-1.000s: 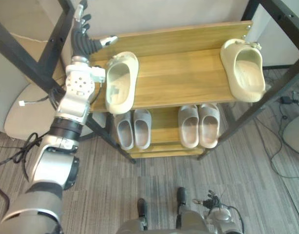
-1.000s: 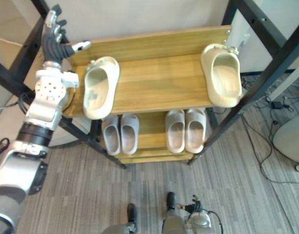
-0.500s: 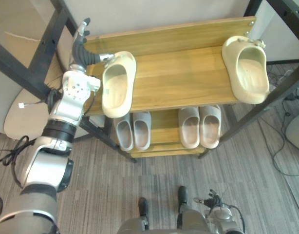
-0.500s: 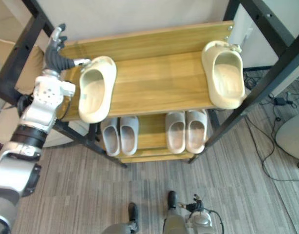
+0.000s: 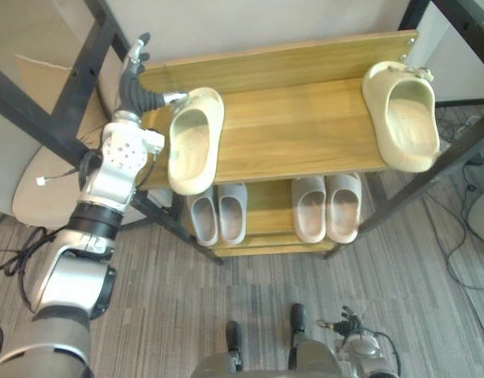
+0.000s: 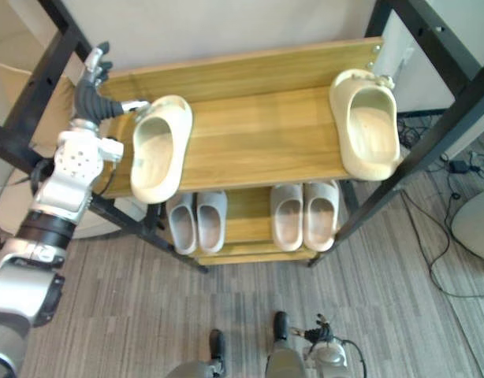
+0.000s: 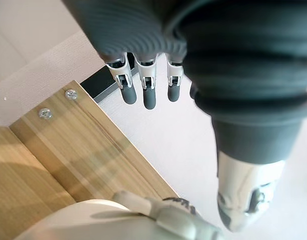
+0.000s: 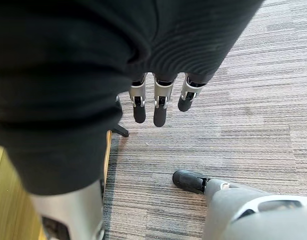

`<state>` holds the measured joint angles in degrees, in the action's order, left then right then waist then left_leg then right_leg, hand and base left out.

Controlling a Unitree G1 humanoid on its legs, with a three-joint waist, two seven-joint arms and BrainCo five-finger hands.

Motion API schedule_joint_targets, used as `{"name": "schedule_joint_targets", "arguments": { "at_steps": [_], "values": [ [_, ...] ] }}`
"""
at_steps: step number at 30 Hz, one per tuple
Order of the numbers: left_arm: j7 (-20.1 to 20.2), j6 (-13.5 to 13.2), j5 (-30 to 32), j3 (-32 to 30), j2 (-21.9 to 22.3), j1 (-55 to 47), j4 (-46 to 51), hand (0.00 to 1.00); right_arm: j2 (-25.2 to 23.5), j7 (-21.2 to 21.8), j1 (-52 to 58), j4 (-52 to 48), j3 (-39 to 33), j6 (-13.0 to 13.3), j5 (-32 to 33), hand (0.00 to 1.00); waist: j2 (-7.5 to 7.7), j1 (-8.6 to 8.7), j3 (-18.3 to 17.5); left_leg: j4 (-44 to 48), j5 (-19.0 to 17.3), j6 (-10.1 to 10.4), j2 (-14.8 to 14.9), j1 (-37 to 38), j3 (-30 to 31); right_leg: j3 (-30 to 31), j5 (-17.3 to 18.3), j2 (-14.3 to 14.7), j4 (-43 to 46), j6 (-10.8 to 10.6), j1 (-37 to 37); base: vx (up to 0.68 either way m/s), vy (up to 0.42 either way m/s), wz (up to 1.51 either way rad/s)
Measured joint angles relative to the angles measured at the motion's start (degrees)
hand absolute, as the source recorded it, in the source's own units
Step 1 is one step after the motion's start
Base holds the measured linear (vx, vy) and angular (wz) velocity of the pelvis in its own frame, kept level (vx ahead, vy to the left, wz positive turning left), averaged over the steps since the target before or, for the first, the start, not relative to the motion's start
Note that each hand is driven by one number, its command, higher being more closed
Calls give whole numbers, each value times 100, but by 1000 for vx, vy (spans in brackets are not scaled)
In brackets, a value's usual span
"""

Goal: Organize the slippers on the shoe rack

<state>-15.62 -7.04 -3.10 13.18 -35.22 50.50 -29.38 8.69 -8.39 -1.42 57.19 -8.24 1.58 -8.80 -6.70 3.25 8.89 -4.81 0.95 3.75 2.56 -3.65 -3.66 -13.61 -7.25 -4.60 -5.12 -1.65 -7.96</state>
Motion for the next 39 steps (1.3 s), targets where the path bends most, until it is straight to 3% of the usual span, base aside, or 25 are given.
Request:
{"name": "schedule_joint_targets", "arguments": {
  "at_steps": [11, 21, 39],
  "values": [
    [35, -128, -93, -23, 1, -386, 424, 0, 39, 65, 52, 4, 61, -2, -6, 0, 4, 4, -2, 19, 0, -1, 5, 82, 67, -60, 19, -1, -1, -2, 118, 0, 1, 1],
    [174, -122, 282, 16, 1, -455, 548, 0, 57, 64, 96, 6, 64, 0, -7, 0, 7, 7, -4, 17, -1, 0, 17, 72, 121, -118, 46, 8, 0, -10, 136, 10, 0, 2],
    [238, 16, 808, 171, 7, -418, -170, 0, 46, 65, 53, 7, 54, 2, -1, 0, 52, 44, -2, 27, -81, 37, 80, -38, -58, 50, 72, 81, 0, -15, -54, 19, 1, -4]
  ]
}}
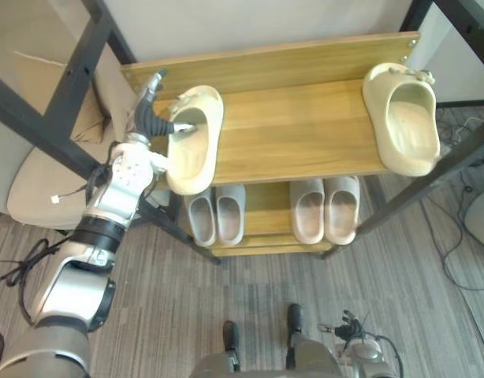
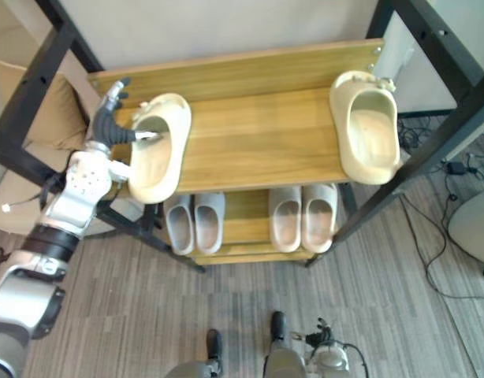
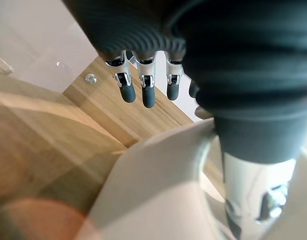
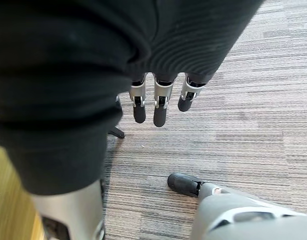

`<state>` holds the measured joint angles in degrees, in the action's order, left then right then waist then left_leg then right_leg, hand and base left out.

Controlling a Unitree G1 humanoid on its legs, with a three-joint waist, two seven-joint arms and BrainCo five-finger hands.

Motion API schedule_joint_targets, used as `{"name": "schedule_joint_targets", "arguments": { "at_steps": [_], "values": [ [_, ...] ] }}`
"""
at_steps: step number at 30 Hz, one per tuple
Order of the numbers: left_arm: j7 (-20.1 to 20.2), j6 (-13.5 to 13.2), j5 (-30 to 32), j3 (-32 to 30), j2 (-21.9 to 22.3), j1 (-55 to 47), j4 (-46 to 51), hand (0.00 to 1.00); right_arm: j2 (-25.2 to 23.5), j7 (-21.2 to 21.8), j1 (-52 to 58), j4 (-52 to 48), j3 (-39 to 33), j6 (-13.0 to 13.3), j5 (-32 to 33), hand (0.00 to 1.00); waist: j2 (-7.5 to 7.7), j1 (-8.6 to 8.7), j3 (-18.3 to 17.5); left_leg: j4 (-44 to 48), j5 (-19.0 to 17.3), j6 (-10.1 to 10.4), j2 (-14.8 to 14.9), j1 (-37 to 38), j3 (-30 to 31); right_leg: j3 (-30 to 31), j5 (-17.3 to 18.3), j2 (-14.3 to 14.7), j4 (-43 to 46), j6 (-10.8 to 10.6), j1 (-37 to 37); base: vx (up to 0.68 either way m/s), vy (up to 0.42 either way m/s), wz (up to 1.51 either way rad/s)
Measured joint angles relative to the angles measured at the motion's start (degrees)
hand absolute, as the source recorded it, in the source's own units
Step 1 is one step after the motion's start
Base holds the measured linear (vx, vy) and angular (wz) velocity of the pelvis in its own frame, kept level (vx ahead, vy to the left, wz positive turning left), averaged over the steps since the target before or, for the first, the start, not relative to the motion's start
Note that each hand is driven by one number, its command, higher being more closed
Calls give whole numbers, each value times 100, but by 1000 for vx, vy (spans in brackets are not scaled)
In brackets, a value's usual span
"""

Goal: Organize the slippers on the shoe rack

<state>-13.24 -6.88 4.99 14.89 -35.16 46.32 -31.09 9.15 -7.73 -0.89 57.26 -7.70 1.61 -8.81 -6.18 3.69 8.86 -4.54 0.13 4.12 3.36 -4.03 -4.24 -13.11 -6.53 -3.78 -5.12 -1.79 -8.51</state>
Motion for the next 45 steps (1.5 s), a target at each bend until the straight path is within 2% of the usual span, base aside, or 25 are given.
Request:
{"name": "schedule_joint_targets", "arguments": {
  "at_steps": [3, 4, 13, 24, 33, 41, 45],
  "values": [
    [0, 2, 139, -1, 2, 38, -62, 0, -13, 0, -17, 0, -2, 0, 0, 0, 15, 3, 10, 9, -5, -2, -4, 0, -9, 13, 0, -2, -1, 0, -5, 2, 7, -2],
    [-1, 1, 174, 0, 3, 60, -100, 100, -13, 0, -21, 0, -7, 0, 0, 0, 24, 3, 16, 23, -12, -1, -3, -1, -11, 18, 0, -2, -1, 0, -4, -7, 7, -4],
    [-10, 2, 299, 5, 10, 177, -240, 100, -14, -3, -49, 0, -64, 0, 0, 0, 60, 2, 39, 92, -49, 11, -5, -12, -70, 77, -4, -4, -2, -1, -17, -1, 3, -3],
    [-66, 24, 153, 7, 87, 295, -336, 100, -68, -2, -56, 0, -69, -1, 1, 0, 62, 23, 41, 91, -54, 10, -13, 38, -60, 72, -11, -13, -2, -2, 42, 0, 0, 0],
    [-303, 78, 26, 8, 418, 299, -276, 100, -173, -8, -55, 0, -113, -2, 6, 0, 61, 39, 40, 91, -52, 7, -42, 68, -54, 66, -25, -44, -1, -19, 76, 0, 0, 0],
    [-397, 110, -50, 318, 745, 440, -123, 100, -197, -14, -80, -1, -114, -1, 16, 0, 56, 62, 43, 115, -66, -21, -109, 63, -148, 118, -61, -121, -5, -61, 54, 0, 1, -2],
    [-445, 126, 4, 318, 1060, 647, -104, 100, -183, -33, -113, -3, -117, 0, 45, 0, 30, 88, 58, 179, -99, -70, -120, -23, -200, 272, -107, -150, -1, -66, -48, 4, 8, -11]
  ]
}}
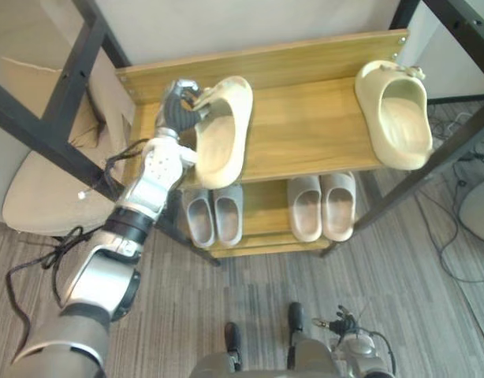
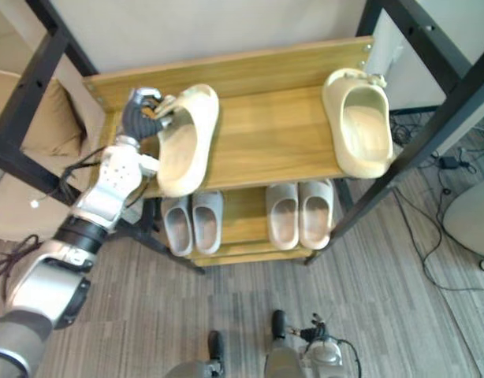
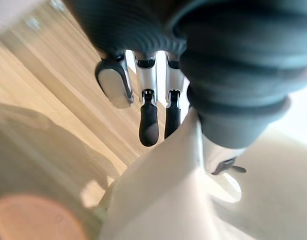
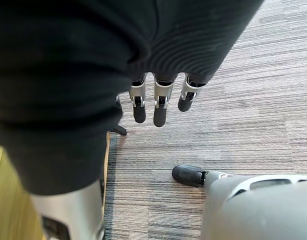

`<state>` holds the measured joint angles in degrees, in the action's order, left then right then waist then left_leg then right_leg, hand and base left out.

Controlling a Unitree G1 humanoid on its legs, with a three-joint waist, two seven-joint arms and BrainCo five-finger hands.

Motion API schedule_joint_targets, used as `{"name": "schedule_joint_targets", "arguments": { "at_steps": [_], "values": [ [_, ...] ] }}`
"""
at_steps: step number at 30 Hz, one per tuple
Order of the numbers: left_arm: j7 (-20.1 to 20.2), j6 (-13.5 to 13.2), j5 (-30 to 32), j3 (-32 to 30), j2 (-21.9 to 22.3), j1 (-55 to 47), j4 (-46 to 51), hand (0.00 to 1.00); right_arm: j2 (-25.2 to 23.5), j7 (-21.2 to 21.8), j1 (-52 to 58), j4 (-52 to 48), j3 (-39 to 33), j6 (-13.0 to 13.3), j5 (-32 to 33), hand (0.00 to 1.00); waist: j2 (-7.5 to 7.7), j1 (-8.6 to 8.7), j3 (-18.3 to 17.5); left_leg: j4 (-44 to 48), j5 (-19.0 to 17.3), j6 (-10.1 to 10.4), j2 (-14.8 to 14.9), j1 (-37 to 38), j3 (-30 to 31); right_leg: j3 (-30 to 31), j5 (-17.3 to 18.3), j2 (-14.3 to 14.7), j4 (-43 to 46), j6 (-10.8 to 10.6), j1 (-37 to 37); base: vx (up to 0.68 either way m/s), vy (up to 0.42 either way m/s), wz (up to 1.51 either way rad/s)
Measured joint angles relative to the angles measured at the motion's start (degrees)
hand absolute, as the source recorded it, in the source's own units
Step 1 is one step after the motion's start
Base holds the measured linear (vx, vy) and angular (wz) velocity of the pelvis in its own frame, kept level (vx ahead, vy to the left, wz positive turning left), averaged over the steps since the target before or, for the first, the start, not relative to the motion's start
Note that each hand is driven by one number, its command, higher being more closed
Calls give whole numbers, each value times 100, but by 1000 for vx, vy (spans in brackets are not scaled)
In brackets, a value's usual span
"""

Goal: Organize the slippers on the shoe rack

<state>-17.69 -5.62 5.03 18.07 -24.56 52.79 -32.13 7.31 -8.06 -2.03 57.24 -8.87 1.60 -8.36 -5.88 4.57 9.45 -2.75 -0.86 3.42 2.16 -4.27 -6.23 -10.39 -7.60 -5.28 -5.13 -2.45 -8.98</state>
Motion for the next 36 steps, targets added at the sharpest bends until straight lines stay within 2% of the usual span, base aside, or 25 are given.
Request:
{"name": "schedule_joint_targets", "arguments": {
  "at_steps": [7, 16, 25, 26, 36],
  "values": [
    [-102, 39, 222, 165, 157, 589, -13, 100, 4, -109, -85, -16, -199, 12, 178, 0, -118, 170, 107, 15, -1, -13, -70, -79, -132, 188, -76, -52, 1, -30, -158, -1, 16, -12],
    [-240, 228, 633, 165, 313, 1174, -513, 100, 7, -171, -62, -42, -446, 69, 224, 0, -222, 207, 192, 101, -35, -69, -122, -204, -297, 418, -176, -82, 0, -59, -338, -13, 7, -9],
    [-347, 385, 884, 160, 550, 1441, -801, 100, -58, -184, 119, -400, -591, 110, 396, 0, -231, 217, 266, 98, -27, -85, -128, -311, -430, 505, -243, -90, 1, -49, -506, 1, -2, -7],
    [-348, 386, 935, 160, 569, 1473, -801, 0, -62, -184, 150, -490, -624, 126, 402, 0, -229, 218, 302, 98, -26, -87, -130, -319, -432, 510, -245, -92, 1, -49, -513, 0, 0, 0],
    [-468, 423, 1026, 154, 841, 1717, -805, 0, -181, -197, 279, -811, -623, 130, 404, 0, -207, 184, 326, 67, -17, -101, -139, -386, -549, 589, -261, -103, 2, -53, -634, 11, -2, -3]
  ]
}}
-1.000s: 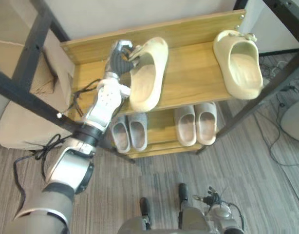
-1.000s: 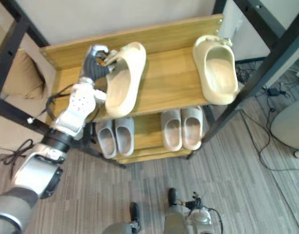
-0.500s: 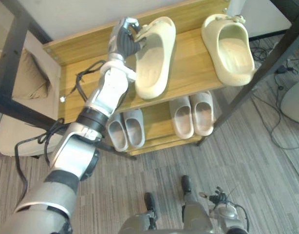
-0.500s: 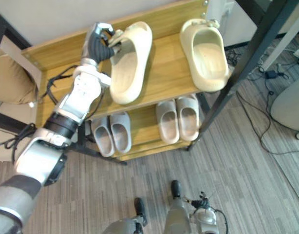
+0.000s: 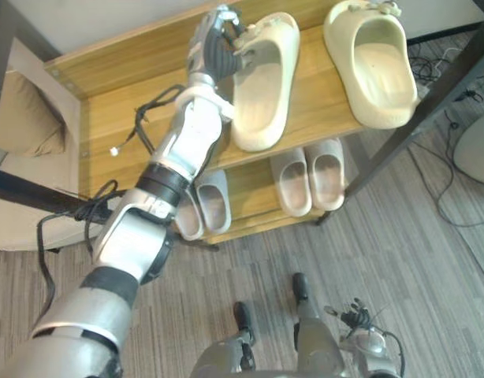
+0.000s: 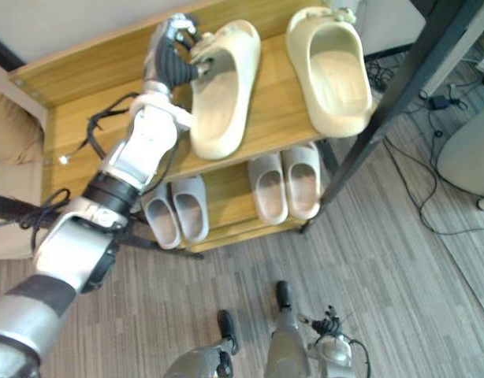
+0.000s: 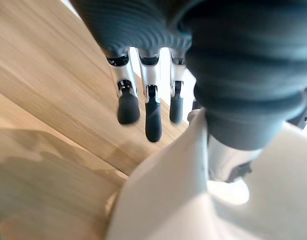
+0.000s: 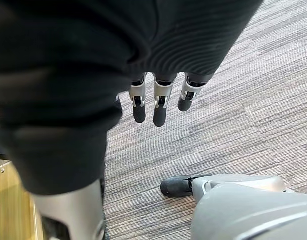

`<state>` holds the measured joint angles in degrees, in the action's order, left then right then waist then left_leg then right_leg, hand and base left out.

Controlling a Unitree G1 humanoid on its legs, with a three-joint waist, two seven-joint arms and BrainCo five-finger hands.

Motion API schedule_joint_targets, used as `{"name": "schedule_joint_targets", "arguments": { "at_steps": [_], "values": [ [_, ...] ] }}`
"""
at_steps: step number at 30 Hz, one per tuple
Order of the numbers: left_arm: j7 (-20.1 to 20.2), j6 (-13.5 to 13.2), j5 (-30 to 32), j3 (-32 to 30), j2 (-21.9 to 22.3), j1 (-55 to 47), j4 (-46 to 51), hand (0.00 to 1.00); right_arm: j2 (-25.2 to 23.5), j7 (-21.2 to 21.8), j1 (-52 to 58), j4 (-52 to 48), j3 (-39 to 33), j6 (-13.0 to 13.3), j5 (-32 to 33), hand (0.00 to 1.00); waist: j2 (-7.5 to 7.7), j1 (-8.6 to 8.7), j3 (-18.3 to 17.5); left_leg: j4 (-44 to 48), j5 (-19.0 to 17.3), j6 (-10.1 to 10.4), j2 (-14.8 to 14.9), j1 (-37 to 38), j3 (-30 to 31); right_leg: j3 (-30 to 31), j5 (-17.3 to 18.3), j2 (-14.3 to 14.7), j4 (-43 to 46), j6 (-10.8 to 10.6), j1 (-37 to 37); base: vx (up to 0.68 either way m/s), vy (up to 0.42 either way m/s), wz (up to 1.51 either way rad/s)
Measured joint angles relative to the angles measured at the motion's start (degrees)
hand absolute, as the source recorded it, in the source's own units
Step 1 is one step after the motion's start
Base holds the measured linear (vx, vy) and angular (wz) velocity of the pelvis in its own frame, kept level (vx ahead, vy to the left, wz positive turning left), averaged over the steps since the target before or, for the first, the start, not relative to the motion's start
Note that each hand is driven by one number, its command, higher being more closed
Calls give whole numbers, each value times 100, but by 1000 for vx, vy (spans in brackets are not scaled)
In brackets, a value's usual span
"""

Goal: Organize the slippers on the shoe rack

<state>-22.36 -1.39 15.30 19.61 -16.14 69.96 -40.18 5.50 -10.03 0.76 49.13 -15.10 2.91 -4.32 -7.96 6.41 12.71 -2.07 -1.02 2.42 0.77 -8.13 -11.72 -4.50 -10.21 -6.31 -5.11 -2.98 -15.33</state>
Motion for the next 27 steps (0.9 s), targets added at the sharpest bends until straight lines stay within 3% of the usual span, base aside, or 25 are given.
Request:
{"name": "schedule_joint_targets", "arguments": {
  "at_steps": [16, 18, 27],
  "values": [
    [-20, -45, -362, -69, 196, 13, 41, 0, -40, -3, -6, 110, -27, 10, 3, 0, 36, -12, -18, 22, 34, -47, -39, 62, 132, -108, -20, -52, 0, -15, 142, -1, -4, 4],
    [-67, -71, -498, -147, 189, -118, 323, 0, -35, -3, -99, 291, 7, 1, 3, 0, 98, -15, -36, 22, 46, -62, -50, 58, 137, -113, -28, -63, 0, -27, 144, -3, -2, 4],
    [-237, -229, -1027, -230, 193, -1031, 1394, 0, 110, -2, -175, 492, 239, -3, -4, 0, 110, -13, -43, 22, 61, -80, -73, 99, 242, -190, -36, -84, 0, -41, 232, 12, -2, 4]
  ]
}}
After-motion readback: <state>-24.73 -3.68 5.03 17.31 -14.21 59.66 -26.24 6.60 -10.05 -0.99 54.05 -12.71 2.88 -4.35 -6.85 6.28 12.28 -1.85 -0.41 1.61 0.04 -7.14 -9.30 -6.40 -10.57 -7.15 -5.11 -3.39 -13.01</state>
